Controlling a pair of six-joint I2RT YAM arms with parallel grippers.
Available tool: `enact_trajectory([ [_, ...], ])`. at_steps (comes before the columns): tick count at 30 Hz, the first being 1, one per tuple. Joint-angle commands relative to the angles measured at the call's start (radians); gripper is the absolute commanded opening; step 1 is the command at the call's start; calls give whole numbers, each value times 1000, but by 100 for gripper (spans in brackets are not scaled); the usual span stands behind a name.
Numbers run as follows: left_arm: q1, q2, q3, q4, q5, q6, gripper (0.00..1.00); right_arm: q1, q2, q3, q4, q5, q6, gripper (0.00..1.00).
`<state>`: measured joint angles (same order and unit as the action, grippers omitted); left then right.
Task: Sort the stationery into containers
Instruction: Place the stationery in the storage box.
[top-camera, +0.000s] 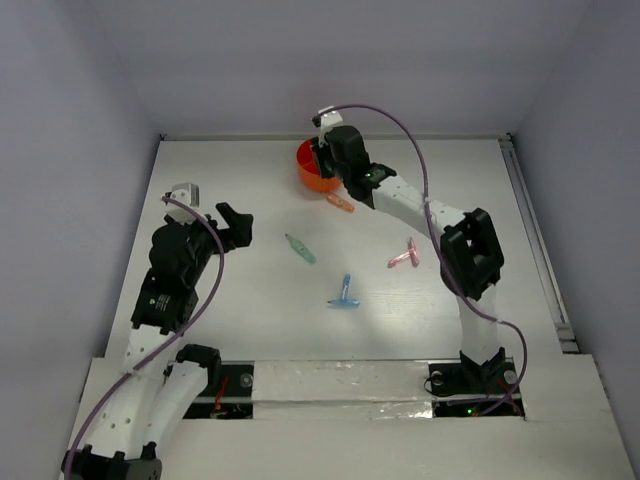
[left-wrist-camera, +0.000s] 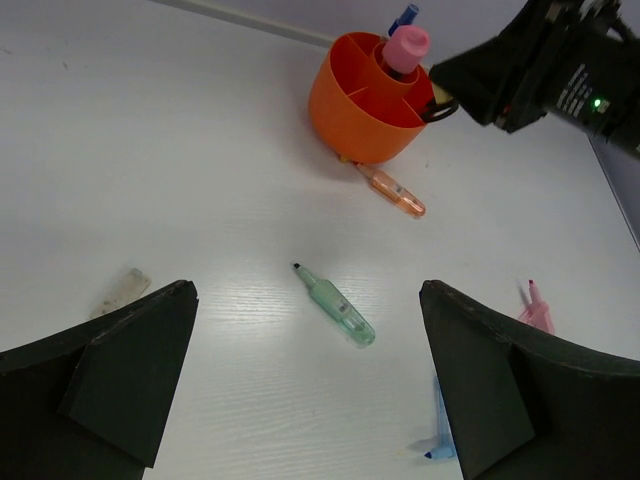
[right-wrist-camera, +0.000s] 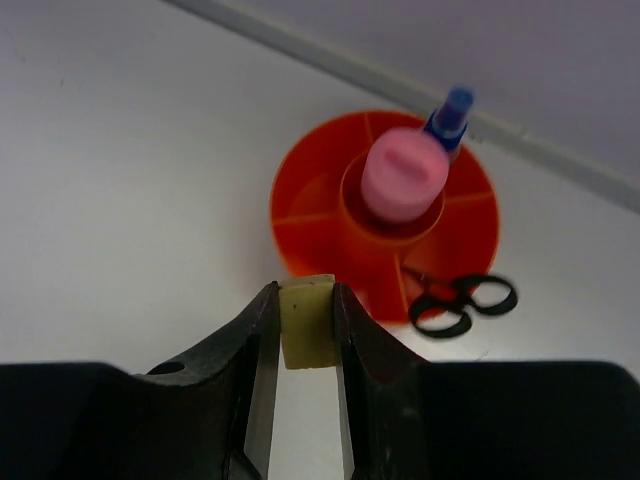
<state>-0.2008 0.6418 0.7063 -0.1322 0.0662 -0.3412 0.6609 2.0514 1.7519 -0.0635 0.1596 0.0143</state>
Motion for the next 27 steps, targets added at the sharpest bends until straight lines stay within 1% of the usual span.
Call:
enact_trajectory([
  [1,4,15,12,29,-12,1,92,16,70,112,83,-26,-131,12],
  [5,4,25,12,25,-17,2,92,-4,131,208,65,-28,-186,12],
  [7,15,30,12,28,-16,2,92,-4,156,227,67,-28,-212,13],
  [12,24,33,12,26,-14,2,92,-4,167,207,120,-22,-283,13],
  [15,24,36,12,25,-14,2,92,-4,193,225,120,-2,-322,13],
  [23,34,48,12,23,-17,2,92,-14,233,219,148,23,-375,16],
  [25,43,52,12,22,-17,2,92,-14,236,216,151,27,-375,19],
  [26,43,53,12,22,-17,2,92,-14,237,212,154,27,-373,23],
  [27,43,56,12,22,-17,2,92,-14,236,207,157,27,-372,25],
])
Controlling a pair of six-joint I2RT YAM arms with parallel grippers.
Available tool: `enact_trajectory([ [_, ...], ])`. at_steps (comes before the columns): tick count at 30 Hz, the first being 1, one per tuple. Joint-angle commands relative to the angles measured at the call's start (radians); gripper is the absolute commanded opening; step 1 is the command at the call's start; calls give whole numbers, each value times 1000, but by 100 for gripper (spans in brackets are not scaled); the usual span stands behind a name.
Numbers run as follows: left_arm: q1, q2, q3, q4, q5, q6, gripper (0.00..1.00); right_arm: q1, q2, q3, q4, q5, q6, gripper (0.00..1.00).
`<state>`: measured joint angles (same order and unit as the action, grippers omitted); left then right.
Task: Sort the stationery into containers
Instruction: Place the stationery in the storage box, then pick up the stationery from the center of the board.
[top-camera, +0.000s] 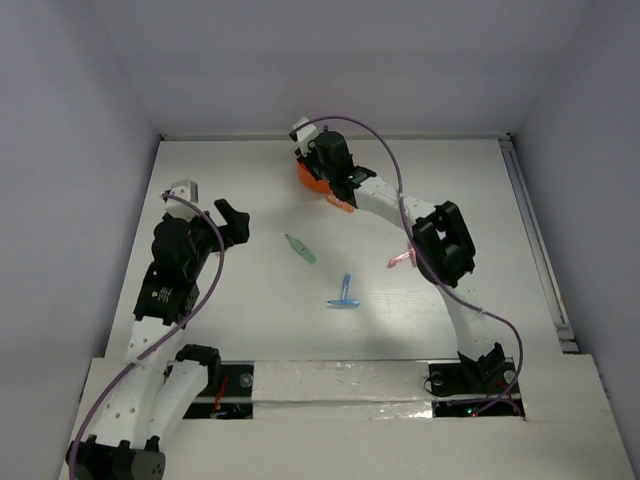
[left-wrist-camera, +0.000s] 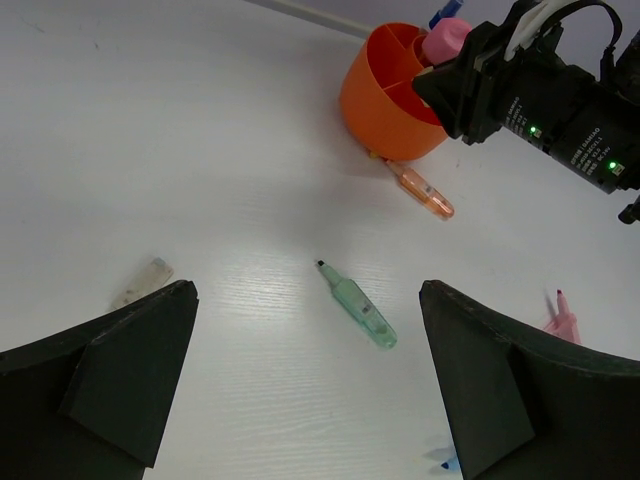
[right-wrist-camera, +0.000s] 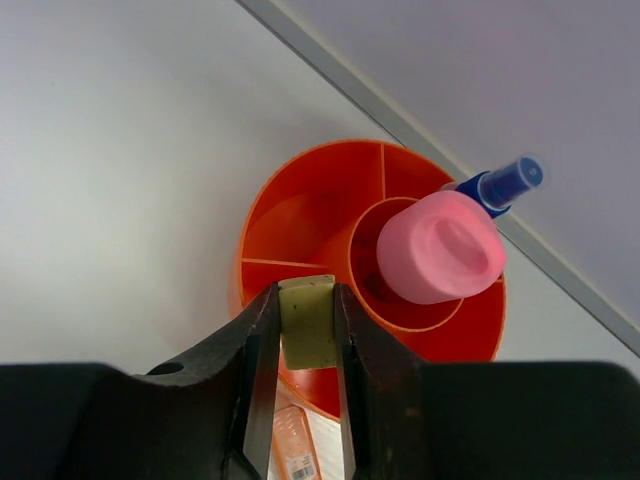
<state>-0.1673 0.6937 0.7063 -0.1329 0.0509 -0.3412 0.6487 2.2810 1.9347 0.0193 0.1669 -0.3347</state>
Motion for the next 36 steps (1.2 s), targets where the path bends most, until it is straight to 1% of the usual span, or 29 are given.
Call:
enact_trajectory([
  [1,9,4,12,21,-2,1,92,-10,3,21,82,22,-21,31],
  [3,9,6,12,22,0,1,92,-11,-2,10,87,26,-23,37],
  [4,18,9,12,22,0,1,92,-11,-6,7,90,28,-23,37],
  [5,18,9,12,22,1,1,92,-11,-9,4,93,28,-24,42],
  [6,18,9,12,22,1,1,92,-11,-12,4,94,32,-23,43],
  [7,18,10,12,22,1,-1,92,-11,-15,3,93,34,-23,48],
  [9,18,13,12,22,1,1,92,-11,-28,-2,93,26,-18,49],
  [10,28,20,13,21,1,2,92,-11,-32,-2,94,28,-17,53],
  [11,28,21,13,19,0,2,92,-11,-40,-2,88,29,-13,55],
  [14,28,36,16,13,-17,4,92,-11,-58,-2,62,29,16,56],
  [15,28,44,18,6,-29,7,92,-11,-86,-11,57,19,49,56],
  [16,28,65,21,0,-37,8,91,-11,-109,-26,56,11,74,56],
  [17,37,81,27,-7,-40,13,88,-11,-135,-75,59,2,98,56],
  [18,37,95,31,-25,-81,14,87,-11,-203,-107,64,-15,161,55],
  [20,37,150,42,-42,-100,25,84,-11,-286,-182,80,-38,233,55],
  [21,37,171,44,-59,-118,28,83,-11,-332,-277,96,-73,308,55],
  [22,37,194,48,-71,-123,31,82,-11,-426,-328,112,-92,339,55],
  [23,37,243,59,-80,-126,40,81,-11,-472,-377,137,-108,389,55],
  [24,37,268,64,-102,-156,54,81,-11,-513,-461,145,-142,446,55],
  [25,37,324,90,-121,-186,76,80,-11,-587,-494,143,-158,468,55],
  [27,37,377,107,-157,-264,94,77,-11,-653,-551,136,-193,517,55],
  [29,46,432,114,-146,-228,108,75,-11,-742,-626,120,-205,534,55],
  [31,46,492,122,-151,-265,114,74,-11,-799,-695,110,-204,537,55],
  [32,73,513,133,-152,-264,116,74,-11,-828,-715,99,-196,533,55],
  [33,74,530,133,-146,-234,126,73,-11,-882,-735,96,-176,524,55],
  [36,98,624,160,-145,-195,140,72,-11,-963,-792,77,-173,516,55],
])
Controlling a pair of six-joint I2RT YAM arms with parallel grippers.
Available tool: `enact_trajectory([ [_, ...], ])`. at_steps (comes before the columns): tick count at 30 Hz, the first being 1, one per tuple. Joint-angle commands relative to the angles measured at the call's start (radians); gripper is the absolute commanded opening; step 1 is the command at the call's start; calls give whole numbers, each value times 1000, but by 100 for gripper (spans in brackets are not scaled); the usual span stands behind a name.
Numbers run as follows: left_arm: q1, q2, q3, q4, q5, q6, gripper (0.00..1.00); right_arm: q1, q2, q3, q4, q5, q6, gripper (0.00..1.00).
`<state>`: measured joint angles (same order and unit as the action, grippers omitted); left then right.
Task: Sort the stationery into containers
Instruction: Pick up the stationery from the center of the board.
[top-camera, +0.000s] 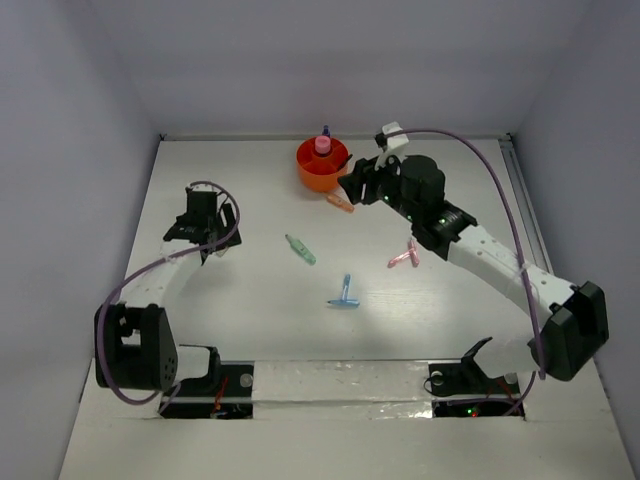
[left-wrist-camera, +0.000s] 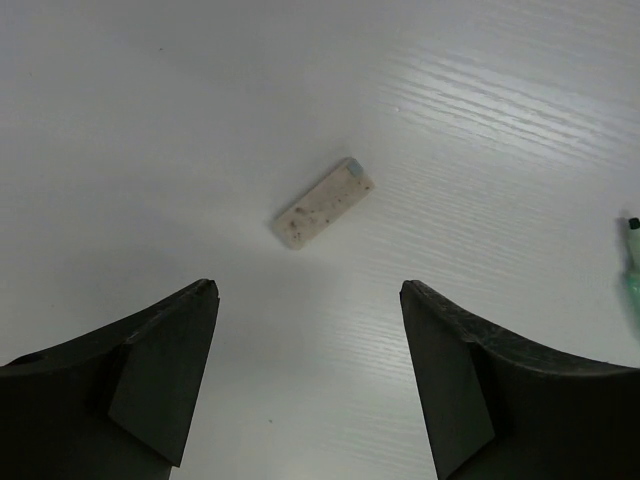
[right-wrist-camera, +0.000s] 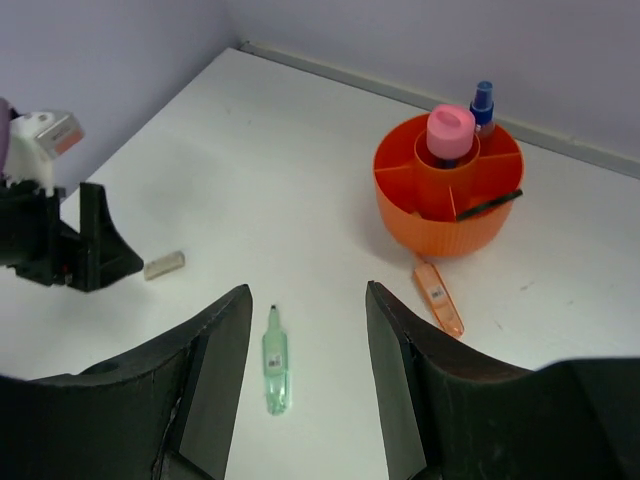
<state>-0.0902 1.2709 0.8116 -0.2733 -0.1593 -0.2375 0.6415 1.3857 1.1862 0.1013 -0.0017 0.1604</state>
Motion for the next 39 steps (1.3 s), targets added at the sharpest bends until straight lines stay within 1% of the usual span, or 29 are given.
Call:
enact_trajectory([
  [1,21,73,63,-3,23,50,71,-3,-85,-52,-8,-4,22,55],
  [5,21,206,110,-4,72,79,67,-3,-135,-83,-26,-4,24,56],
  [13,21,398,195,-15,-16,98,64,-3,-191,-112,-48,-11,19,55],
  [14,21,409,205,-14,-20,99,62,-3,-197,-114,-46,-11,19,55],
  [16,21,456,215,-17,-19,104,55,-3,-201,-123,-45,-4,18,55],
  [17,21,470,222,-20,-13,104,48,-3,-203,-122,-45,-4,18,55],
  [19,21,498,222,-24,4,106,38,-3,-208,-123,-45,-4,13,55],
  [20,21,501,221,-26,12,106,28,-3,-208,-123,-45,-4,13,55],
  [22,21,490,222,-27,27,101,15,-3,-206,-125,-46,26,13,55],
  [23,21,481,218,-27,35,98,3,-3,-206,-126,-48,26,11,55],
  [24,21,470,218,-26,58,95,0,-3,-208,-128,-49,26,11,55],
  [26,21,415,222,-23,96,72,0,-3,-212,-132,-51,35,13,55],
  [27,4,391,227,-17,137,60,0,-3,-215,-137,-51,42,17,55],
  [29,-61,320,254,11,165,6,0,-3,-226,-146,-52,74,31,55],
  [30,-90,306,306,37,205,-17,0,-3,-228,-154,-55,84,40,55],
  [31,-123,292,337,60,214,-40,0,-3,-229,-160,-60,110,45,55],
  [32,-187,282,368,81,221,-61,0,-3,-240,-169,-64,124,50,55],
  [33,-215,283,427,107,228,-94,0,-3,-249,-181,-66,135,56,55],
  [35,-268,303,490,201,237,-121,0,-3,-278,-226,-54,161,70,55],
  [39,-298,349,532,405,253,-160,0,-3,-318,-264,-52,169,87,55],
])
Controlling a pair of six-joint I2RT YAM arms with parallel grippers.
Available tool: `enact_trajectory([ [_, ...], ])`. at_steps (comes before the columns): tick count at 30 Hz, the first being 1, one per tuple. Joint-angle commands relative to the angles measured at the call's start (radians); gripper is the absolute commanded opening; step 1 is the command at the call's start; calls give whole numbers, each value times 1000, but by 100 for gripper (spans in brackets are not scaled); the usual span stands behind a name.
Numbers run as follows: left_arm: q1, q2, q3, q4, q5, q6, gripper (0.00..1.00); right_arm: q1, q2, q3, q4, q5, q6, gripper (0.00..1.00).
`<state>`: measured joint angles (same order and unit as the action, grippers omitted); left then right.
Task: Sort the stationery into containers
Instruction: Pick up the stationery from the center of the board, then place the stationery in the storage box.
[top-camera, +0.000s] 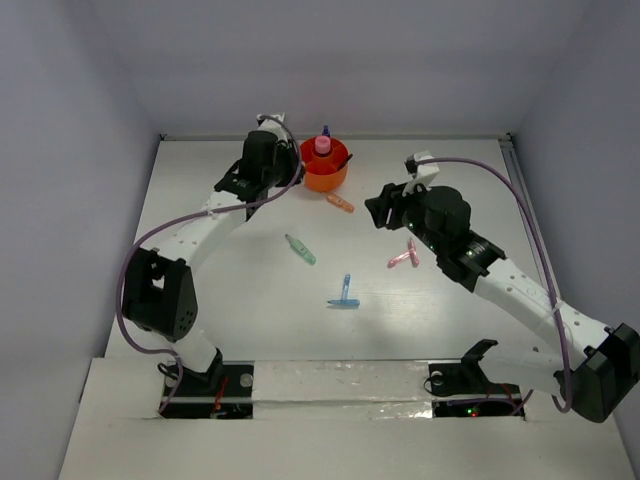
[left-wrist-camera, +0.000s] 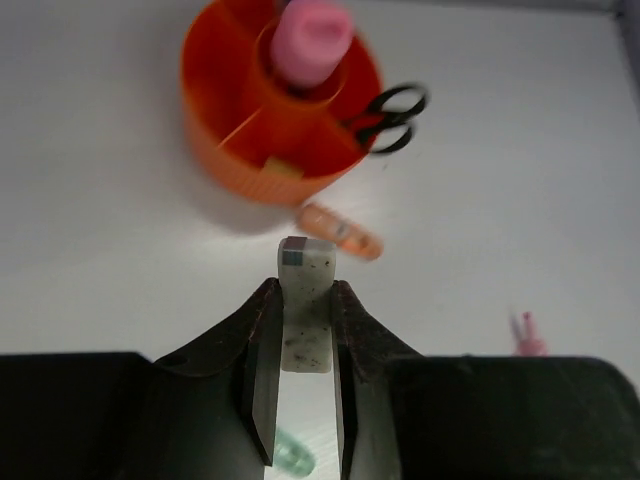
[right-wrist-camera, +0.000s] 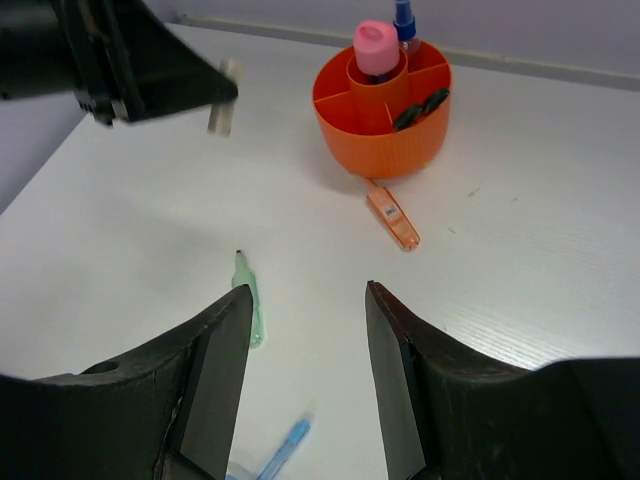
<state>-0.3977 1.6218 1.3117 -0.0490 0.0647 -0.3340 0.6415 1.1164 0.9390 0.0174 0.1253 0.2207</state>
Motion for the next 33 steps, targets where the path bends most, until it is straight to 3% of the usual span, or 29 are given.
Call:
enact_trajectory([
  [1,-1,19,38,208,29,-65,0,-3,-53,-26,36,45,26,55],
  [13,-30,179,67,529,35,-5,0,-3,-69,-49,65,30,23,55],
  [33,-49,334,34,745,-134,47,0,-3,-59,-62,93,7,12,55],
])
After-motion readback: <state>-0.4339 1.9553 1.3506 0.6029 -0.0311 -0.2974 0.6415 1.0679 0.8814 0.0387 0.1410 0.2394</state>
